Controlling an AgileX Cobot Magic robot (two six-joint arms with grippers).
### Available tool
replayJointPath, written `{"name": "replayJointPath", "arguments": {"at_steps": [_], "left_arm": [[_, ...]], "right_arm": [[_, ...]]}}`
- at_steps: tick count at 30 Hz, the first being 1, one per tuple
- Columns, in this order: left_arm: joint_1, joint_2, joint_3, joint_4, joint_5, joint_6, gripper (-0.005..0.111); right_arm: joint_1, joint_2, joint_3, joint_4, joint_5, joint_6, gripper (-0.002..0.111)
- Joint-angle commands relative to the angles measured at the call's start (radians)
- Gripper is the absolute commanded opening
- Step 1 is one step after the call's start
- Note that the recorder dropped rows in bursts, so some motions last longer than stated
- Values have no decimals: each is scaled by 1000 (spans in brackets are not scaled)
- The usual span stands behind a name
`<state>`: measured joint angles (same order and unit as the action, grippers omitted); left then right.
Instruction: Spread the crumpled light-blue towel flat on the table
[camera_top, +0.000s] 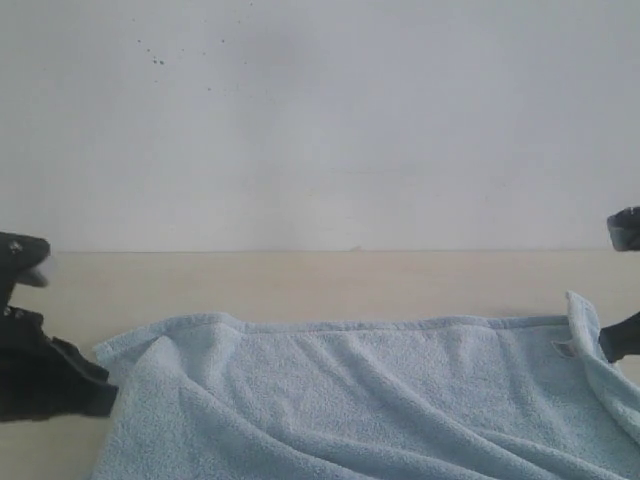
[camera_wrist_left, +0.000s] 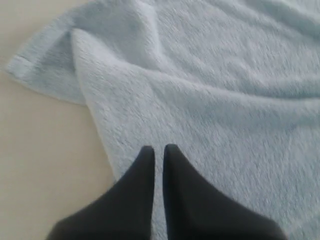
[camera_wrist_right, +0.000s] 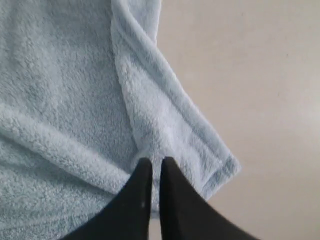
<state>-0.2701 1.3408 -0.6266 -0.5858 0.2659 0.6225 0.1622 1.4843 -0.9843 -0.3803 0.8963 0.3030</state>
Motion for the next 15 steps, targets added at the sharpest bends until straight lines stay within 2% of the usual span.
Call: {"name": "replayJointPath", "arguments": {"at_steps": [1,5,8,10,11,12,13,15], "left_arm": [[-22,32,-8,-5,140,114,4],[-20,21,-8,60,202,102,4],[-20,28,-6,201,192,-43,4],[-20,45,-6,282,187,-155,4],[-20,67,-6,286,172,-219,4],[-20,74,-6,265,162,-227,4],[-21,86,-13,173,128,-200,4],[-21,90,-50,84,99,-142,4]], "right_arm": [[-21,77,-2,28,82,72,1],[-129,74,41,114,36,-22,1],[-292,74,77,300,39,-165,0],[-416,76,100,550,28,-363,0],[-494,76,112,821,20,-566,0],[-506,78,115,937,6,-664,0],[-492,80,113,1084,-38,-832,0],[-428,86,95,1130,-117,-954,0]]}}
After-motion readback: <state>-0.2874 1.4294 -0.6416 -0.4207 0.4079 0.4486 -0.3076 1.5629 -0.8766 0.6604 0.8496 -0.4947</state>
